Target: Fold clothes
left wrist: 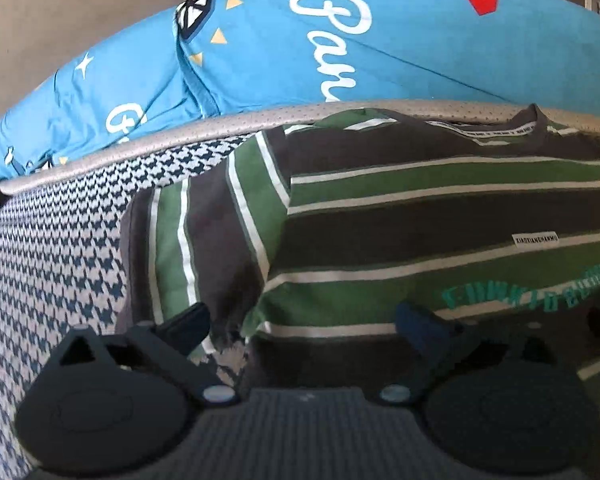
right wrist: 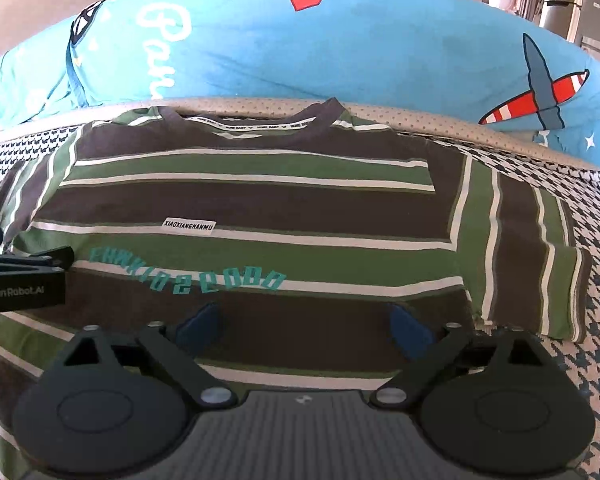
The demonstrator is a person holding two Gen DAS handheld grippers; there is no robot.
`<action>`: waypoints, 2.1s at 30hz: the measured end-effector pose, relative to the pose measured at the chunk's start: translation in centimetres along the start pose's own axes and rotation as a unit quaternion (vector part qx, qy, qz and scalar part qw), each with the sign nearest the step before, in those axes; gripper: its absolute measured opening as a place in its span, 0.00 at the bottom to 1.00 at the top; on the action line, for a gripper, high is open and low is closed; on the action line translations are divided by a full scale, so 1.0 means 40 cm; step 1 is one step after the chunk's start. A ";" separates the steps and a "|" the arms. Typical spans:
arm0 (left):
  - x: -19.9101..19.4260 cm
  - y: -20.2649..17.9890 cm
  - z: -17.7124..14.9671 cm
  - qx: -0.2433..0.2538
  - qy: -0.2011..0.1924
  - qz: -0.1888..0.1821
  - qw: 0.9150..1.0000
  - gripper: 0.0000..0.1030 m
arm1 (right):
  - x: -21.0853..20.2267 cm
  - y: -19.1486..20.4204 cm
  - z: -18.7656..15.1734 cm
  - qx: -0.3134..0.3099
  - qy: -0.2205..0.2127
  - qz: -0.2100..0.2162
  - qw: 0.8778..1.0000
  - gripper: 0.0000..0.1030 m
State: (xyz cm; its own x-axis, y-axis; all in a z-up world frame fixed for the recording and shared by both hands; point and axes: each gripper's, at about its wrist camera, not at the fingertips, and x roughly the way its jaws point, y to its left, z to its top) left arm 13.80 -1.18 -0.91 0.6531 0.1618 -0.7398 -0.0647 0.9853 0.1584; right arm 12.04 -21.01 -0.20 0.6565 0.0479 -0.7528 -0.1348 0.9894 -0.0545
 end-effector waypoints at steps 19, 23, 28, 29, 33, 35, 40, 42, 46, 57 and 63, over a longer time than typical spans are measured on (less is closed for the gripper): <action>0.002 0.041 0.007 -0.028 0.028 0.004 0.999 1.00 | -0.006 -0.020 -0.013 -0.012 0.004 -0.010 1.000 1.00; -0.002 0.052 0.010 -0.033 0.043 0.024 0.998 1.00 | -0.010 -0.041 -0.015 0.003 0.015 -0.019 1.000 1.00; -0.010 0.069 0.020 -0.047 0.070 0.038 0.996 1.00 | -0.020 -0.073 -0.019 0.019 0.029 -0.033 0.999 1.00; -0.012 0.070 0.021 -0.048 0.074 0.041 0.995 1.00 | -0.022 -0.079 -0.019 0.022 0.032 -0.036 0.999 1.00; -0.033 0.067 0.023 -0.049 0.077 0.037 0.995 1.00 | -0.034 -0.111 -0.023 0.045 0.043 -0.048 0.997 1.00; -0.049 0.058 0.025 -0.044 0.072 0.032 0.996 1.00 | -0.046 -0.128 -0.023 0.056 0.042 -0.049 0.996 1.00; -0.089 0.028 0.028 -0.027 0.058 0.013 0.998 1.00 | -0.086 -0.154 -0.025 0.060 0.027 -0.029 0.997 1.00; -0.105 0.009 0.024 -0.018 0.055 0.000 0.998 1.00 | -0.101 -0.153 -0.027 0.057 0.020 -0.007 0.998 1.00; -0.134 -0.032 0.000 0.016 0.042 -0.021 0.999 1.00 | -0.118 -0.142 -0.032 0.048 0.018 0.033 0.998 1.00; -0.189 -0.042 -0.123 0.047 0.039 -0.072 0.995 1.00 | -0.131 -0.080 -0.096 -0.012 0.036 0.064 0.997 0.94; -0.194 0.008 -0.191 0.026 0.050 -0.070 0.996 1.00 | -0.123 -0.066 -0.129 -0.053 0.043 0.030 0.997 0.94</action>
State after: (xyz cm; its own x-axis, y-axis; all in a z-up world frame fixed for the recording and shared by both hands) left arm 2.96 -1.70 -0.13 0.5752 0.0311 -0.8174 0.0619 0.9948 0.0814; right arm 5.34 -24.58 0.26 0.5794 0.0902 -0.8100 -0.2534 0.9645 -0.0738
